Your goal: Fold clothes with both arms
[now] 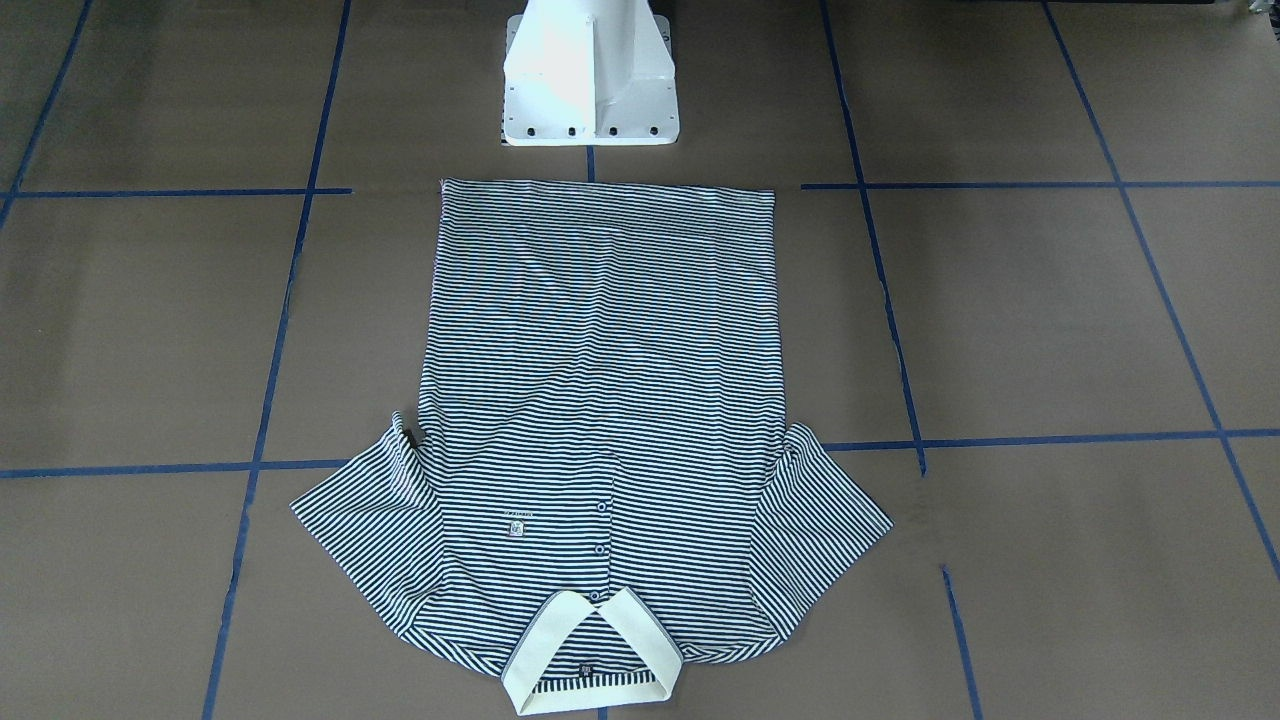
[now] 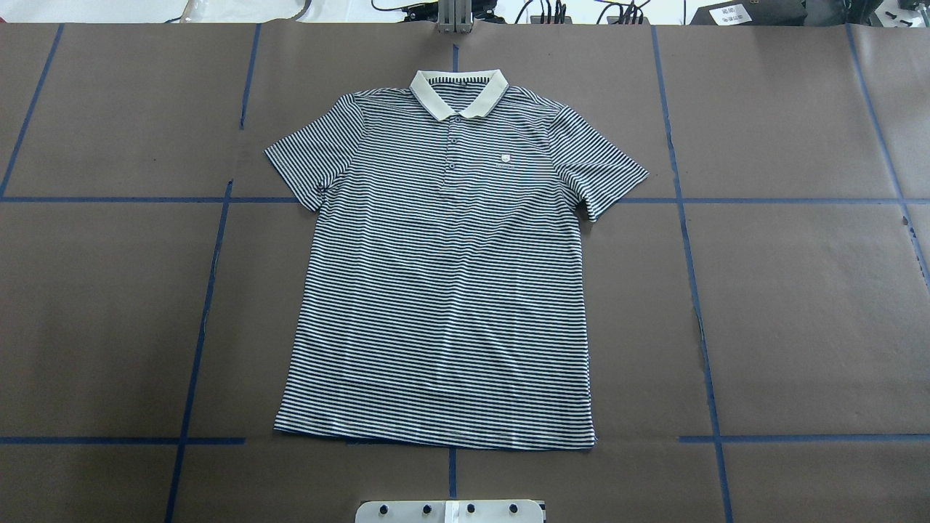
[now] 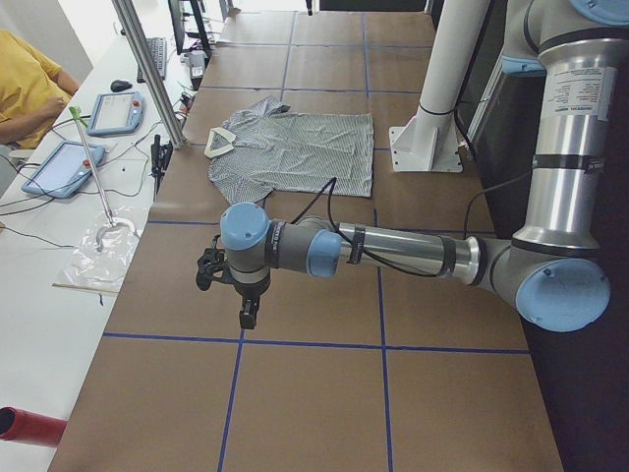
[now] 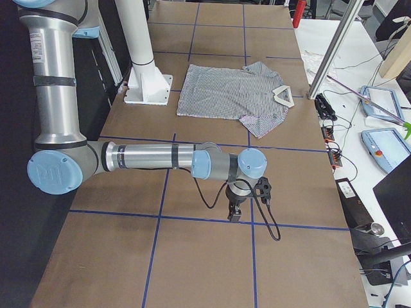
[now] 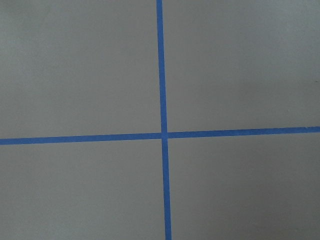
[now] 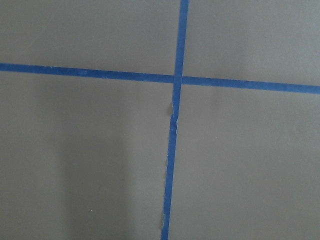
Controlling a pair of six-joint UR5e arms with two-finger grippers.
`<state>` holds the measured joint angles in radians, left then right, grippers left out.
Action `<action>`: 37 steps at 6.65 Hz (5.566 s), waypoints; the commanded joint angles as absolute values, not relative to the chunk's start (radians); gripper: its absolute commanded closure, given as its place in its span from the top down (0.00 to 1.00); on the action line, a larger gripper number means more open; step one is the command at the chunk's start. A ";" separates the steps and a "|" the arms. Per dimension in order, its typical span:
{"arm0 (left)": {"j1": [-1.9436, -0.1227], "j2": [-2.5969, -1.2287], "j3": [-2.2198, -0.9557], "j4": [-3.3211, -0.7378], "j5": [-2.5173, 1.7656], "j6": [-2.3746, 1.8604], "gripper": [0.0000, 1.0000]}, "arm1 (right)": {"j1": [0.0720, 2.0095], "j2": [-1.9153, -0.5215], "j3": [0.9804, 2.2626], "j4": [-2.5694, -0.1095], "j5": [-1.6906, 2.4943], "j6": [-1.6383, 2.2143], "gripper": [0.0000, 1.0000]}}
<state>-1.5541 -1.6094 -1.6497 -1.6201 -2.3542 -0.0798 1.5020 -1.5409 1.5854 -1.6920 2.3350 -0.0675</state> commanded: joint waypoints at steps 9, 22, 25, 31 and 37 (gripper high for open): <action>-1.463 -1.606 -1.542 -1.960 -2.562 -0.136 1.00 | 1.085 -1.096 1.307 -1.203 2.257 0.874 0.99; -1.465 -1.586 -1.549 -1.963 -2.572 -0.126 1.00 | 0.871 -1.037 1.219 -0.948 2.054 1.293 0.00; -1.465 -1.586 -1.551 -1.963 -2.572 -0.127 1.00 | 0.867 -0.984 1.287 -0.969 2.052 1.298 0.00; -1.462 -1.606 -1.555 -1.985 -2.586 -0.135 1.00 | 0.701 -0.644 1.025 -1.069 1.778 1.380 1.00; -1.079 -2.122 -1.255 -2.056 -2.261 -0.724 0.96 | 0.736 -0.867 1.387 -1.071 1.911 1.396 1.00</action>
